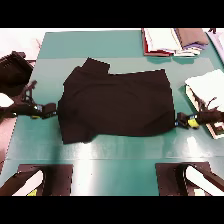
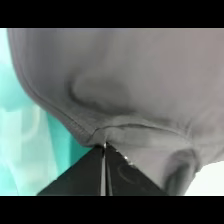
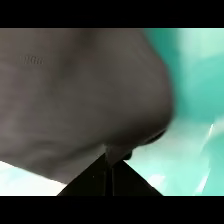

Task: Fold the shirts.

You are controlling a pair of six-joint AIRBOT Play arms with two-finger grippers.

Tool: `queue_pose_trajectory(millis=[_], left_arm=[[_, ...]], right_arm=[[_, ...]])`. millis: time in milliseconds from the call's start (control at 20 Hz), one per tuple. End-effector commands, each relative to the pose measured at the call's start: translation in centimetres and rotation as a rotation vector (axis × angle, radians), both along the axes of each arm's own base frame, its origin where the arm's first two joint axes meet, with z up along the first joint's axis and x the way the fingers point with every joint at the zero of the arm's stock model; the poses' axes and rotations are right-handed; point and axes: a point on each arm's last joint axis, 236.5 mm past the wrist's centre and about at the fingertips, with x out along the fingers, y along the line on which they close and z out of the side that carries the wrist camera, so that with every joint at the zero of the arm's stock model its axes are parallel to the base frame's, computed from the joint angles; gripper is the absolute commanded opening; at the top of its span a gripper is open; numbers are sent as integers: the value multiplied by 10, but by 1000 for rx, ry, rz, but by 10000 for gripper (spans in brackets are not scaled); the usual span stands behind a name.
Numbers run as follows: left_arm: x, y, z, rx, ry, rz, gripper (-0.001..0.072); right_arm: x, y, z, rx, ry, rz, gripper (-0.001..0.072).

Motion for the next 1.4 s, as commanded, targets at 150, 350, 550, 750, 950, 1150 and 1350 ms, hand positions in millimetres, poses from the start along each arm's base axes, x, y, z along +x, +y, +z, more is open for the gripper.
queue_pose_trajectory(millis=[150, 350, 550, 750, 950, 1150, 1350], left_arm=[[54, -3, 219, 48, -465, -60, 25], [11, -21, 416, 88, -932, -102, 25], [-75, -34, 536, 116, -1275, -82, 25], [-124, -27, 589, 134, -1501, 5, 24], [-76, -1, 544, 219, -1328, 54, 24], [42, 12, 379, 133, -850, 38, 25], [113, 11, 190, 47, -398, -7, 25]], right_arm=[[75, 11, 224, -197, -653, 112, 19], [45, 14, 398, -345, -1110, 72, 19], [-3, 26, 492, -418, -1351, 64, 18], [-15, 6, 524, -512, -1362, -12, 18], [6, -16, 506, -563, -1189, -4, 17], [75, -36, 414, -491, -879, 45, 16], [137, -47, 259, -371, -475, 113, 17]])
